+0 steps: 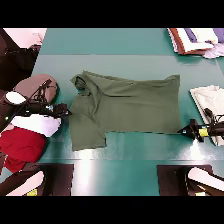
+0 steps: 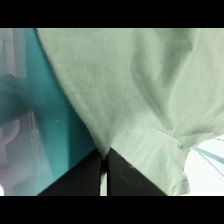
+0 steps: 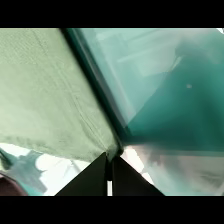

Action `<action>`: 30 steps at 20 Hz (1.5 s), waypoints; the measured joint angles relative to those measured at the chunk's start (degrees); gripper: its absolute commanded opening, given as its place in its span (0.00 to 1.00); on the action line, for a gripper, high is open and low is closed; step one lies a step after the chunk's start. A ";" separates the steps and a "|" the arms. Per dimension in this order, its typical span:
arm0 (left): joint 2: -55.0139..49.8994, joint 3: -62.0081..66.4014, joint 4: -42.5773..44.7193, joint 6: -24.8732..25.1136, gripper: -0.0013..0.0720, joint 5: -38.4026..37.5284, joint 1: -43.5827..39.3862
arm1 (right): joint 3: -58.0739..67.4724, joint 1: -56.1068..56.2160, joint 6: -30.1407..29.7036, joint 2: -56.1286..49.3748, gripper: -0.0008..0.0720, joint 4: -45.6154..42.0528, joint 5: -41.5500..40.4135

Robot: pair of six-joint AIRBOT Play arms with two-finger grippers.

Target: Fold the shirts.

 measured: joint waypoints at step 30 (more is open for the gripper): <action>9.94 68.72 -4.13 -4.33 0.06 -3.76 0.00 | 77.00 8.48 12.24 20.35 0.03 -10.75 5.18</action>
